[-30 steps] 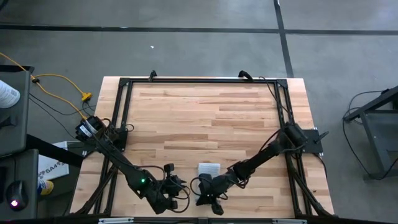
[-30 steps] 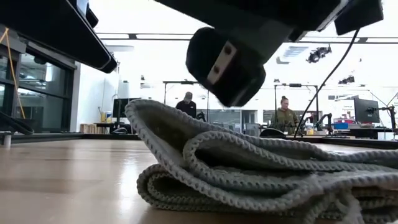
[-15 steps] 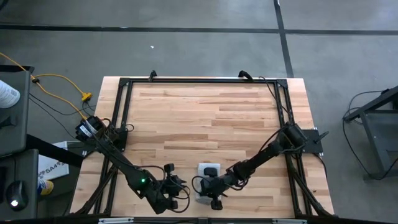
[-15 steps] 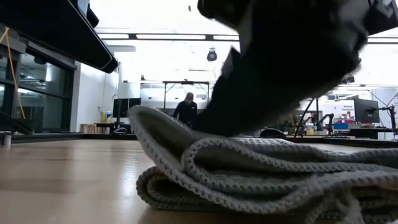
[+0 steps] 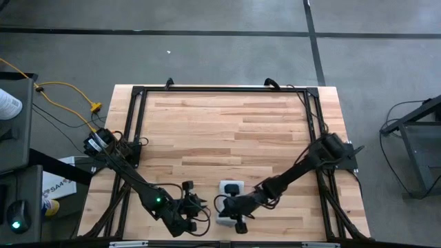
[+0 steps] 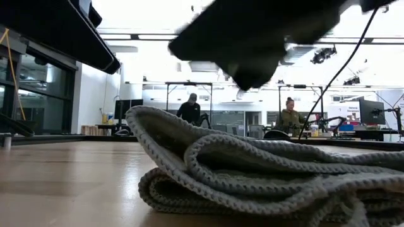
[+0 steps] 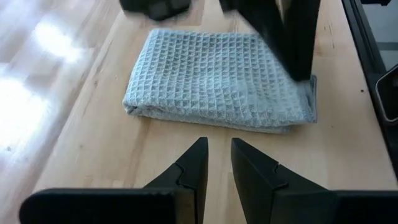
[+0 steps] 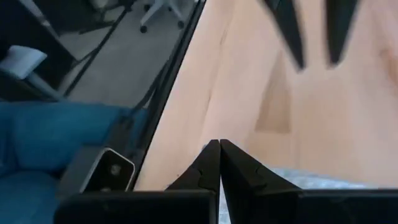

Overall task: Fold microfiber towels
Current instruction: Fold the gray towel, then return To Home Position

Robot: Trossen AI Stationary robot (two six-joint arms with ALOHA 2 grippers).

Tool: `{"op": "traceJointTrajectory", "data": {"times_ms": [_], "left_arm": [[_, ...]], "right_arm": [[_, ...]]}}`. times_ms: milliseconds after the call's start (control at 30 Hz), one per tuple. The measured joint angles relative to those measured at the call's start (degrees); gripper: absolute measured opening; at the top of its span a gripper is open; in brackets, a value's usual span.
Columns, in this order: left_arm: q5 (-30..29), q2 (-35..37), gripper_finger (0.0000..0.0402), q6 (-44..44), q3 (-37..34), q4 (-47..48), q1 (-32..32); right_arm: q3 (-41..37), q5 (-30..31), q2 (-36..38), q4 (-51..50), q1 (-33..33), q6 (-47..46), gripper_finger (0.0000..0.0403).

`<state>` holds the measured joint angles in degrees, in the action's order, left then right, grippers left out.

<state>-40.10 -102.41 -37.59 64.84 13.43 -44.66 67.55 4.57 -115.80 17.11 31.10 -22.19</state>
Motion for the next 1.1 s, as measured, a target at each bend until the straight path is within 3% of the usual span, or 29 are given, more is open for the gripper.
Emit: {"op": "traceJointTrajectory", "data": {"times_ms": [200,367,567,867,1100], "left_arm": [[-5.77,1.47,0.0069,4.49,0.00,0.98,0.00],[-9.41,4.79,0.0069,4.04,0.02,7.89,0.02],[-16.68,8.87,0.0069,-5.56,0.02,22.24,0.02],[-21.73,11.85,0.0069,-20.72,0.03,41.91,0.02],[-19.05,14.73,0.0069,-25.71,0.00,47.20,0.02]], "right_arm": [[0.00,9.11,9.43,-14.87,0.45,0.29,0.0002],[0.02,12.34,15.65,-25.56,0.36,-0.75,0.0002],[-0.02,13.92,21.72,-34.22,0.21,-0.92,0.0002],[-0.11,17.08,31.98,-48.32,-0.51,-3.39,0.0002],[-0.07,19.59,42.75,-52.03,0.65,-3.21,0.0002]]}}
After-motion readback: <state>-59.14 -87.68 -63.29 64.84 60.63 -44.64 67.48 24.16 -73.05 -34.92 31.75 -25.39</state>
